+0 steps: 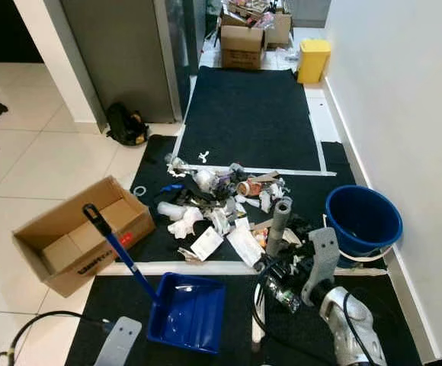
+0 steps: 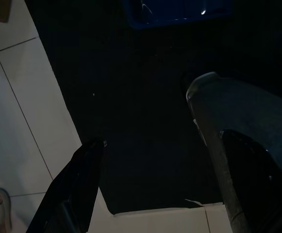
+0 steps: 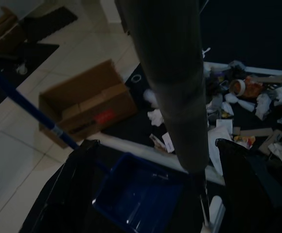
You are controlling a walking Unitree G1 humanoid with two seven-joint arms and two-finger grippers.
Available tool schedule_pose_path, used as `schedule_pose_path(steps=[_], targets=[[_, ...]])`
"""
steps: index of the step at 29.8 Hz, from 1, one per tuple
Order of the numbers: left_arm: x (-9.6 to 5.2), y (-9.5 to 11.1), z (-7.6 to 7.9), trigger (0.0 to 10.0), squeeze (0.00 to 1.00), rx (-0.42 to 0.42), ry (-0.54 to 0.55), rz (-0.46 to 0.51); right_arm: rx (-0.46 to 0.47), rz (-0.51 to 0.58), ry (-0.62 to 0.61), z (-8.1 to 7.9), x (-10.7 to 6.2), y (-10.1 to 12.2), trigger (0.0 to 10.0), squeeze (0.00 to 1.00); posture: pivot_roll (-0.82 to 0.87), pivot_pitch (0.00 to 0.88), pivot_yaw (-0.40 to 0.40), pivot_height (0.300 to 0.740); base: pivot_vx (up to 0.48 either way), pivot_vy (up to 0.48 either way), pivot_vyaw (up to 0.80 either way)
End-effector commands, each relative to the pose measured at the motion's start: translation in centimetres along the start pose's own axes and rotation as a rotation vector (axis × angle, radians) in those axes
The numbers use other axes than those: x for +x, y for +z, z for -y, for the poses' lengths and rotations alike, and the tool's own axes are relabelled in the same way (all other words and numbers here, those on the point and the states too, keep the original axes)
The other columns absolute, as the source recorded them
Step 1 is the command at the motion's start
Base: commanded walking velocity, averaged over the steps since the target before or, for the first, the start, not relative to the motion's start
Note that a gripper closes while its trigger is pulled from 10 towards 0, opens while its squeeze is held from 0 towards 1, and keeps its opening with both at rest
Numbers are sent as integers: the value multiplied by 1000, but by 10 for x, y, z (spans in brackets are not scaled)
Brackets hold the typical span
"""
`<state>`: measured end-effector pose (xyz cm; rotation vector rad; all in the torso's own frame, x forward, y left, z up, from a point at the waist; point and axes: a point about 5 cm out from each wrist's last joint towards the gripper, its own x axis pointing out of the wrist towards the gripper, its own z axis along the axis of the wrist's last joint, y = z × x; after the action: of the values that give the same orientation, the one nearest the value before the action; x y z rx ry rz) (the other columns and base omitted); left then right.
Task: Sweep floor
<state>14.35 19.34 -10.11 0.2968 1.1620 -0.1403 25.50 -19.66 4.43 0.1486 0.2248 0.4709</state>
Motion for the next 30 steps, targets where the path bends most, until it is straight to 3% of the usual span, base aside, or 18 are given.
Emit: schedule_pose_path(steps=[1, 16, 30], targets=[[-1, -11, 1, 10000, 0, -2, -9, -39, 6, 20, -18, 1, 0, 2, 10000, 0, 11, 97, -4, 740, 0, 0, 0], [-1, -11, 3, 10000, 0, -3, -16, -39, -7, 70, -62, -8, 19, 12, 10000, 0, 10, 92, -5, 740, 0, 0, 0], [0, -9, 6, 10000, 0, -3, -22, -35, -18, 44, -84, -16, 31, 7, 10000, 0, 15, 87, -18, 740, 0, 0, 0]])
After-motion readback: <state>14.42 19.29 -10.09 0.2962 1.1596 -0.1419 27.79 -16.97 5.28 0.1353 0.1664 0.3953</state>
